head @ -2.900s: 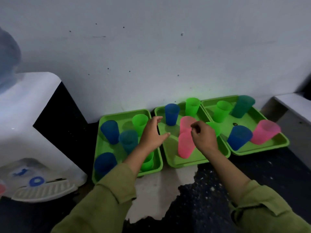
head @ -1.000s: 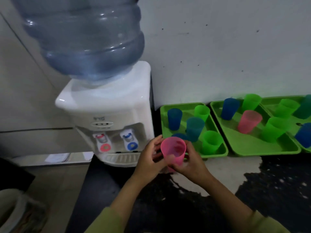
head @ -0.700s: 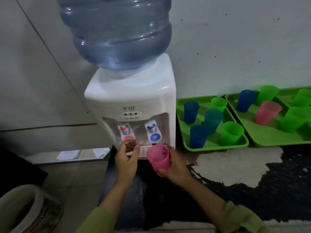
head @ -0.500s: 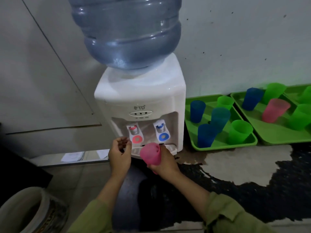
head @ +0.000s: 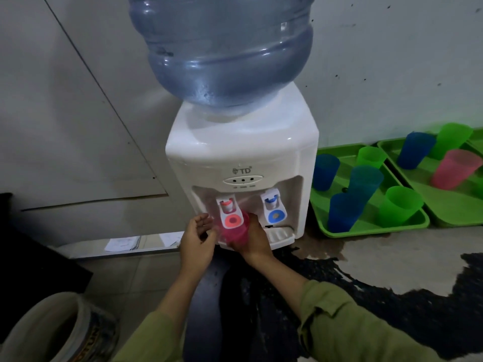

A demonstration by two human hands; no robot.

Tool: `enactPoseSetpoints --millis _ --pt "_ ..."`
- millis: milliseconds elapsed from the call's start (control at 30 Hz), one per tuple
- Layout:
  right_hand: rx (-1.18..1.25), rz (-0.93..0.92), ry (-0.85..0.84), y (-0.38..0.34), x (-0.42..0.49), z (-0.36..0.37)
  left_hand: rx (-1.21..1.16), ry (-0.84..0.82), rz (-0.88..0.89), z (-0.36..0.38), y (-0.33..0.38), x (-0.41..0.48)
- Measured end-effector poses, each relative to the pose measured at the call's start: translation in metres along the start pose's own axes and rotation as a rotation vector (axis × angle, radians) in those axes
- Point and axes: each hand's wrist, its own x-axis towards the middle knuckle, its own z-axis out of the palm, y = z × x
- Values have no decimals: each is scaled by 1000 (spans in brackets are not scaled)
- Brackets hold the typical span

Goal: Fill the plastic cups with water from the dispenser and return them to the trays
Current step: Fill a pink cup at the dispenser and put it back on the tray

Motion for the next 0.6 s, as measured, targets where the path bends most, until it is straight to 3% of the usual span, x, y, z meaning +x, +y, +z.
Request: enactPoseSetpoints --millis 233,367,600 --pt "30 -28 -78 -3 -5 -12 41 -177 27 3 -22 -2" --pt "-87 -178 -81 4 -28 -30 28 -281 50 9 -29 -4" --pt "-387 -221 8 -22 -19 -49 59 -218 87 24 -22 8"
